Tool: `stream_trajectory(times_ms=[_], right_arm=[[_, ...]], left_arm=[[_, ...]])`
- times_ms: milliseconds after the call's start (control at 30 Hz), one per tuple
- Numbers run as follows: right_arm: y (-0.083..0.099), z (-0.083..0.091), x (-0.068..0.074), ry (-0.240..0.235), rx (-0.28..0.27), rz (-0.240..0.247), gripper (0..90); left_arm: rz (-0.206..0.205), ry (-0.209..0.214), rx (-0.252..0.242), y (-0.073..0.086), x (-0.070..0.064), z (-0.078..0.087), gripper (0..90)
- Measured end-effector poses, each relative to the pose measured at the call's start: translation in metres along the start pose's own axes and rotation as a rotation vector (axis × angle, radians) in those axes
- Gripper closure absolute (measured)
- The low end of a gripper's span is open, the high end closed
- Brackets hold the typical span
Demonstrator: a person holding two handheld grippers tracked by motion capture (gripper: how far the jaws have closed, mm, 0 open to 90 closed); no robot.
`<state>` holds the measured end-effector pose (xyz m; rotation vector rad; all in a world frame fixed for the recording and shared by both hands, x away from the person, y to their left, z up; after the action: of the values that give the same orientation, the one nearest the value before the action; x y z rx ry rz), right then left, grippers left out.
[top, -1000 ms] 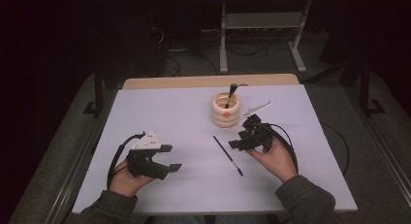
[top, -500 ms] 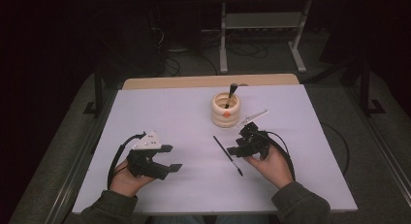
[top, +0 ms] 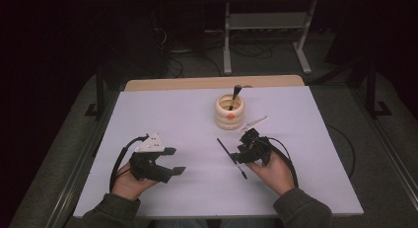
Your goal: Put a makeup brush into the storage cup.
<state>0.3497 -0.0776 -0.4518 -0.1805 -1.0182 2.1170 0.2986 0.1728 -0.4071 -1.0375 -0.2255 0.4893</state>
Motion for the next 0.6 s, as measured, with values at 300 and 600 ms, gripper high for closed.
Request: stream_trajectory(times_ms=[300,600], right_arm=[[0.004,-0.009,0.005,0.008,0.026,0.018,57.6],[0.009,-0.018,0.006,0.032,0.048,0.032,64.0]], left_arm=[[-0.006,0.0,-0.001,0.0,0.0,0.0,28.7],[-0.003,-0.001,-0.004,-0.001,0.0,0.0,28.8]])
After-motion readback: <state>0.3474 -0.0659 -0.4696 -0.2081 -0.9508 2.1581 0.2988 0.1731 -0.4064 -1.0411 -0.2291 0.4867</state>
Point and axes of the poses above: each handheld gripper's, and its own axes: z roughly backward along the jaws, y roughly out of its underside, x roughly to its left, the point moved 6 cm from there along -z, roughly forward along the jaws, and after that the axes turned 11 degrees about -x, right-handed, at the moved point
